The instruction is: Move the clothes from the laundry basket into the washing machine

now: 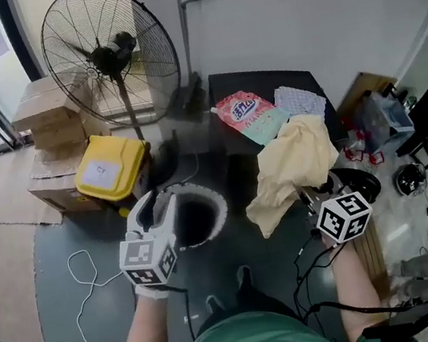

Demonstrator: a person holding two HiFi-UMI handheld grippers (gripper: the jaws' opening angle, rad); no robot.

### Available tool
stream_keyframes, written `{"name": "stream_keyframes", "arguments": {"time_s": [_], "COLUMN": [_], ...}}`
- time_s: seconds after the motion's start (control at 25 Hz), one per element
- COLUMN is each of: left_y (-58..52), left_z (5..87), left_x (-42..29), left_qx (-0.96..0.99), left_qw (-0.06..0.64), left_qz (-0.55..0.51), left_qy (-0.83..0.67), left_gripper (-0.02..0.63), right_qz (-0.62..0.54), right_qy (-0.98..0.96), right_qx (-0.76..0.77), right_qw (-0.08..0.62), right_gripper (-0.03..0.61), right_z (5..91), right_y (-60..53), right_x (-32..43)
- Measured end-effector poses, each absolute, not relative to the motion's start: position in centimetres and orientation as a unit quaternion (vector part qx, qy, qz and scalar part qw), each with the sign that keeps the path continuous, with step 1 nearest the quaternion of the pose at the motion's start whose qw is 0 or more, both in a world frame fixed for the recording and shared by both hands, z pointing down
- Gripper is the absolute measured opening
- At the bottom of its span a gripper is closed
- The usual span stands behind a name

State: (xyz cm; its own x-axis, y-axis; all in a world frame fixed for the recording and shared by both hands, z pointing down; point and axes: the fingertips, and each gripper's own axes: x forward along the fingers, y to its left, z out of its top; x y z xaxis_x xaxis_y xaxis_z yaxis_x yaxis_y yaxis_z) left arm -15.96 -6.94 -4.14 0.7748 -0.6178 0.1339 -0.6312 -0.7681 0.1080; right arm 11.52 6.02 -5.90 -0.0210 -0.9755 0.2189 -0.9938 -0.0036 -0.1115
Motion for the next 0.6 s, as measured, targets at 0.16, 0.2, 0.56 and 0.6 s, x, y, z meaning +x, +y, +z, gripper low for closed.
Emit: {"name": "stream_keyframes", "arguments": {"time_s": [0.16, 0.2, 0.56, 0.6], "left_y": [-5.6, -5.2, -1.0, -0.7], "left_z": [-3.3, -3.2, -2.2, -2.0], "left_x": [-13.0, -12.1, -3.0, -2.0], "left_qx": [0.95, 0.952, 0.962, 0.961], "left_qw": [0.081, 0.081, 0.07, 0.07], "left_qz": [0.051, 0.053, 0.079, 0.082], "left_qy": [-0.297, -0.29, -0.251, -0.254], "left_gripper": [0.173, 0.173, 0.173, 0.172], "right_qz": [0.124, 0.125, 0.144, 0.148], "right_qy": [-0.672, -0.666, -0.629, -0.63], "right_qx": [0.729, 0.735, 0.764, 0.762], "right_qw": [0.04, 0.039, 0.018, 0.017], "right_gripper": [0.156, 0.156, 0.156, 0.156], "right_z": [-5.2, -5.1, -2.4, -1.8], "right_y": [9.6, 10.4, 16.2, 16.4], "right_x": [13.8, 14.5, 22.8, 23.7]}}
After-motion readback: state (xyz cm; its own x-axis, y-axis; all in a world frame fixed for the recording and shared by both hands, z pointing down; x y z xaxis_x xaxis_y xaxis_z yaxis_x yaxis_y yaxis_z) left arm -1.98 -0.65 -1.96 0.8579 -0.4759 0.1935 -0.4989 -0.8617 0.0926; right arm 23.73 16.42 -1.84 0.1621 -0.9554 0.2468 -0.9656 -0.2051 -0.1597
